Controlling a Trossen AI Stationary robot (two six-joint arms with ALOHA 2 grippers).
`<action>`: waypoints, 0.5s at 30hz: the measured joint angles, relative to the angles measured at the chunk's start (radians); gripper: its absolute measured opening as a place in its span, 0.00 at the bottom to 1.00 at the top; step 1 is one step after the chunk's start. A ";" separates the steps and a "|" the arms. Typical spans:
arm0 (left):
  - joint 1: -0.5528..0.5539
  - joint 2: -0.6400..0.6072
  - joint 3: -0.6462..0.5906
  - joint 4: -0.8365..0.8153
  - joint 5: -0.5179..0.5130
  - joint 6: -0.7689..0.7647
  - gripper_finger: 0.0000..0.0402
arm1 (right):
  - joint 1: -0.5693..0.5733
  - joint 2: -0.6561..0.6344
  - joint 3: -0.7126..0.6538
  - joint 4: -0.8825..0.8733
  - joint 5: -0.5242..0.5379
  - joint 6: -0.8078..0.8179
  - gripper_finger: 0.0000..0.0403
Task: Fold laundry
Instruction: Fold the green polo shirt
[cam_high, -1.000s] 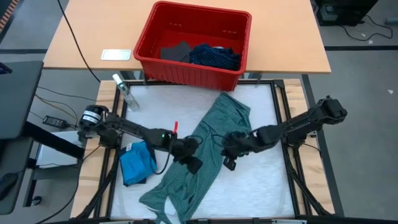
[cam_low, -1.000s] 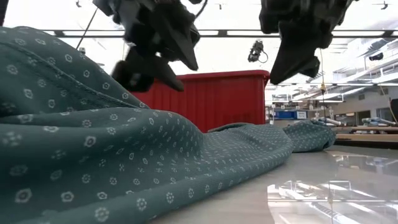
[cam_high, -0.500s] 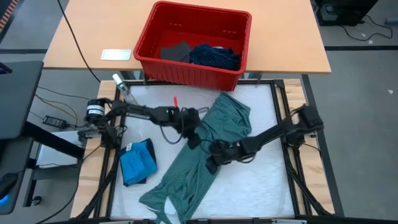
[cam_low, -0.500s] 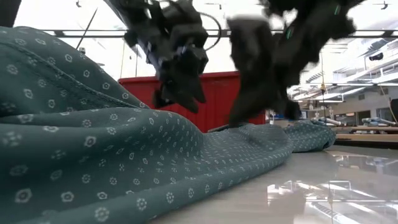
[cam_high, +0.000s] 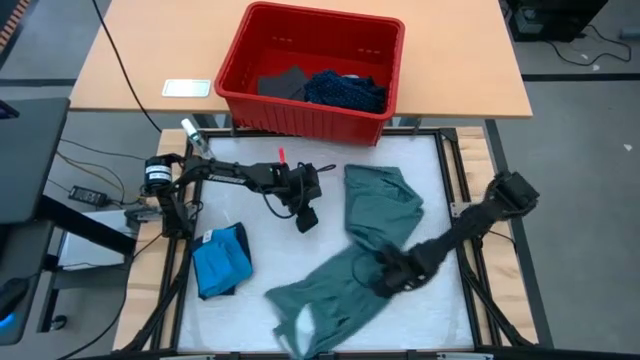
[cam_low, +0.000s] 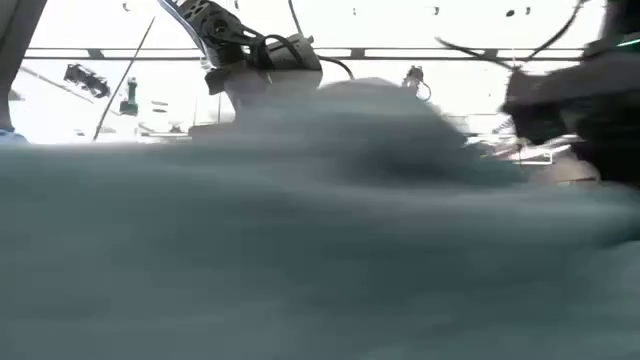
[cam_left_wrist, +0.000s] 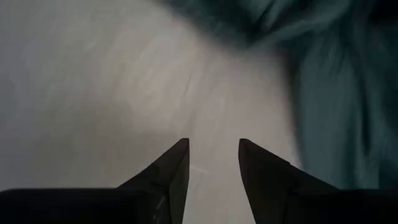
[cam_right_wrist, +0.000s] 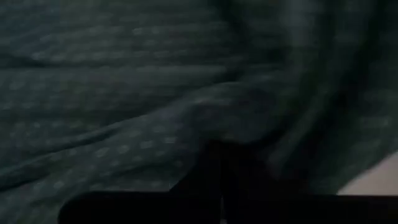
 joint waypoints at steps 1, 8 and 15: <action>-0.003 0.000 0.000 -0.011 0.000 0.005 0.36 | 0.023 -0.022 -0.001 -0.030 -0.004 0.016 0.01; -0.019 0.000 0.000 -0.028 0.001 0.060 0.36 | 0.078 -0.231 0.002 -0.037 0.166 0.086 0.03; -0.005 0.000 0.000 -0.032 0.000 0.077 0.36 | -0.182 -0.302 0.005 -0.275 0.409 0.062 0.01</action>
